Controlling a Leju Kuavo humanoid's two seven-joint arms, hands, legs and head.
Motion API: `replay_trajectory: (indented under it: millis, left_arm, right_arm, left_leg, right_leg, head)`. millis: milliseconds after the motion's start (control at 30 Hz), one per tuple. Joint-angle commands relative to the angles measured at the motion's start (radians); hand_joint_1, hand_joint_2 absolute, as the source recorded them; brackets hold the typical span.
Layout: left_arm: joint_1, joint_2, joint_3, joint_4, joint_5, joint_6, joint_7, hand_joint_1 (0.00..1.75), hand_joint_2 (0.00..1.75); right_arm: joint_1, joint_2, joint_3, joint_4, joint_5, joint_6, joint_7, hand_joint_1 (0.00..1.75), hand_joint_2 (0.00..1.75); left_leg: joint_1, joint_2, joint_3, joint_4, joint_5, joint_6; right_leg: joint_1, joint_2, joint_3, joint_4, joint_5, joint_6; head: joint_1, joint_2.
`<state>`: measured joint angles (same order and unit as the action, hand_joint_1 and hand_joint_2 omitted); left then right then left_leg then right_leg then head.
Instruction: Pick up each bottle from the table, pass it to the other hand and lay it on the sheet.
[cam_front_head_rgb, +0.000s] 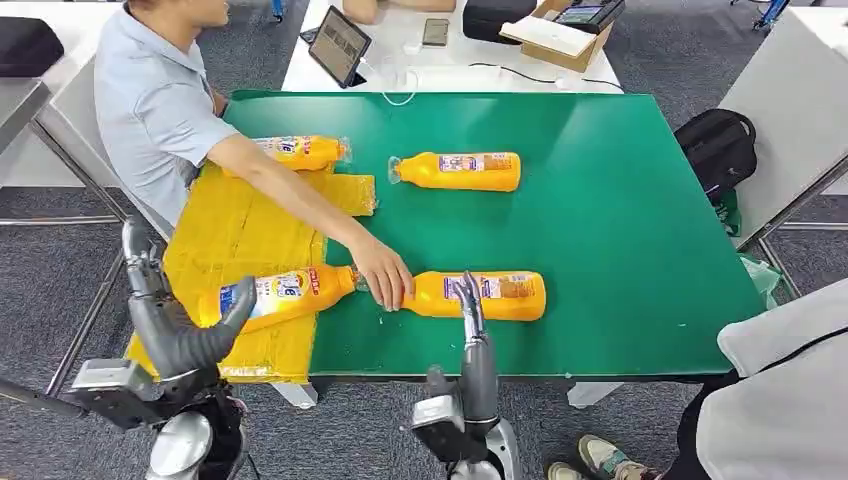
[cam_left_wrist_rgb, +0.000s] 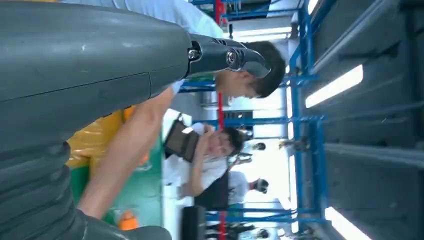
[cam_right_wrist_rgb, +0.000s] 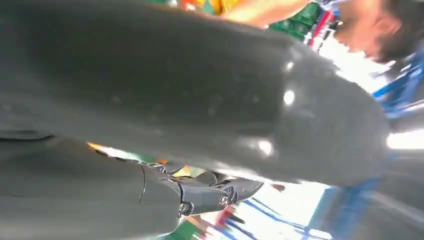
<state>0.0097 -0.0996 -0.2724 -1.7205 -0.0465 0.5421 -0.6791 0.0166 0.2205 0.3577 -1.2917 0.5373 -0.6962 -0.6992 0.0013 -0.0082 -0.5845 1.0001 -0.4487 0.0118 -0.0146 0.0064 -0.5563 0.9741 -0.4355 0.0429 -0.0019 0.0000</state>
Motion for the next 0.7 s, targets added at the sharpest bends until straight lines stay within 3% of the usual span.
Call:
replay_trajectory:
  millis: [33, 233, 400, 567, 700]
  left_arm:
    - [0.129, 0.01, -0.004, -0.168, 0.026, 0.017, -0.019, 0.0, 1.75]
    - [0.14, -0.002, 0.004, -0.114, 0.01, 0.028, 0.002, 0.0, 1.75]
    - [0.128, -0.011, -0.002, -0.068, -0.012, 0.031, 0.04, 0.0, 1.75]
    - [0.122, -0.013, -0.003, -0.06, -0.014, 0.031, 0.043, 0.0, 1.75]
    - [0.076, -0.007, -0.014, -0.007, -0.027, 0.034, 0.067, 0.0, 1.75]
  right_arm:
    - [-0.154, -0.047, -0.454, 0.129, 0.617, -0.002, 0.068, 0.0, 1.75]
    - [-0.222, -0.095, -0.459, 0.251, 0.69, -0.002, 0.167, 0.0, 1.75]
    - [-0.297, -0.126, -0.376, 0.42, 0.74, -0.002, 0.285, 0.0, 1.75]
    - [-0.307, -0.13, -0.369, 0.435, 0.738, -0.002, 0.294, 0.0, 1.75]
    - [-0.386, -0.177, -0.317, 0.571, 0.747, -0.002, 0.38, 0.0, 1.75]
  left_leg:
    - [0.0, 0.002, 0.002, -0.001, 0.0, 0.0]
    - [0.0, 0.001, 0.002, 0.0, 0.0, 0.0]
    - [-0.001, 0.002, 0.003, -0.001, 0.0, 0.0]
    - [-0.001, 0.0, 0.0, 0.0, 0.0, 0.0]
    - [0.0, 0.002, 0.002, 0.0, 0.0, 0.0]
  right_leg:
    - [0.0, 0.001, 0.002, -0.002, 0.001, -0.001]
    - [0.0, 0.0, 0.003, -0.003, 0.001, -0.001]
    - [-0.001, 0.001, 0.003, -0.003, 0.002, -0.001]
    - [-0.001, 0.0, 0.001, -0.001, 0.001, 0.0]
    - [-0.001, 0.0, 0.002, -0.002, 0.002, 0.0]
  head:
    - [0.0, 0.0]
    - [0.0, 0.0]
    - [-0.001, 0.0]
    - [0.0, 0.0]
    - [0.0, 0.0]
